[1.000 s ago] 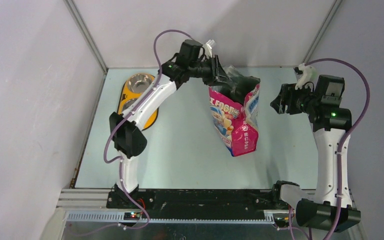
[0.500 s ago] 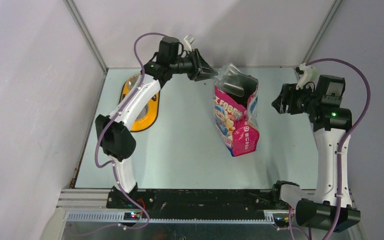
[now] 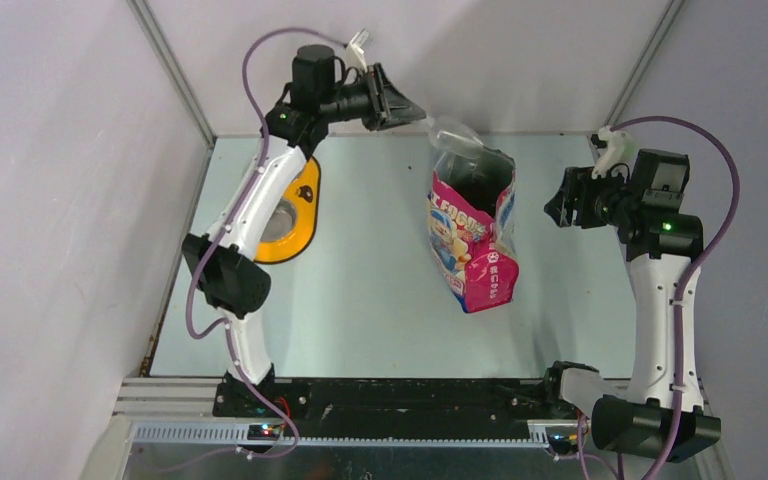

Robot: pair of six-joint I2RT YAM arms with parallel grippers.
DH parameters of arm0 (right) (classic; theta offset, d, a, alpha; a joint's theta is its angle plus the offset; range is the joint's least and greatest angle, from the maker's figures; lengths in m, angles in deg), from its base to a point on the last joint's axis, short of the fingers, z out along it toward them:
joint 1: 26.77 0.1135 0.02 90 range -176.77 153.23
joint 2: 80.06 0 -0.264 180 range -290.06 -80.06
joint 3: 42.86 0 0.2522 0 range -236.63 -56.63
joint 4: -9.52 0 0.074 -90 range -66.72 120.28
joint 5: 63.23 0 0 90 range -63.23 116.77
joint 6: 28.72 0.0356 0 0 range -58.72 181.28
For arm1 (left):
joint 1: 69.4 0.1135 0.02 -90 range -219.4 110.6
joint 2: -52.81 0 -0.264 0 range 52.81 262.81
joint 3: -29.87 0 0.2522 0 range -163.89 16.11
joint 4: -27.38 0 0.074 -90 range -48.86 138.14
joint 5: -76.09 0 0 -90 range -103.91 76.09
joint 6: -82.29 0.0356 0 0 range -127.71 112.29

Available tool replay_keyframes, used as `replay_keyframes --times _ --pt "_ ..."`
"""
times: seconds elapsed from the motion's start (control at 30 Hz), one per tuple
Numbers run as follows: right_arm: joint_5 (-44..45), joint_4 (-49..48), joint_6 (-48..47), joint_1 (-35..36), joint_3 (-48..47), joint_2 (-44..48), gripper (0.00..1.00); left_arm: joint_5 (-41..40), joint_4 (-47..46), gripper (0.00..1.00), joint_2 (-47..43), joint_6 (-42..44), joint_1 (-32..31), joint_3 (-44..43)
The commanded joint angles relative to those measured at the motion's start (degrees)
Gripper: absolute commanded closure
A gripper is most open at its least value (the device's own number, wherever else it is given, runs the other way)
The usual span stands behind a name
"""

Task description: Serve the pet food

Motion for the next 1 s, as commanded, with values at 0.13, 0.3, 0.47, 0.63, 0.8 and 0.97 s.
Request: replay_keyframes --times 0.13,0.3,0.47,0.63,0.8,0.97 --pt "-0.26 0.12 -2.27 -0.30 -1.14 1.72 0.37 -15.28 31.66 1.00 6.51 44.58 -11.89 -22.73" --pt "-1.43 0.35 -2.49 -0.31 -0.45 2.76 0.37 -32.14 34.80 1.00 5.56 62.82 -19.96 -19.08" --pt "-2.65 -0.09 -1.61 -0.31 1.25 3.65 0.37 -49.61 33.61 1.00 9.17 68.25 -25.18 -20.17" --pt "-4.18 -0.40 -0.72 -0.31 2.49 4.13 0.37 -55.22 33.63 1.00 15.81 72.12 -28.79 -21.16" --pt "-4.52 0.07 -1.48 -0.31 3.19 4.40 0.37 -51.94 38.47 1.00 19.31 68.45 -29.40 -20.63" --pt "-5.03 0.37 -1.60 -0.31 3.16 4.09 0.36 -39.92 42.64 1.00 18.73 62.04 -28.55 -17.73"
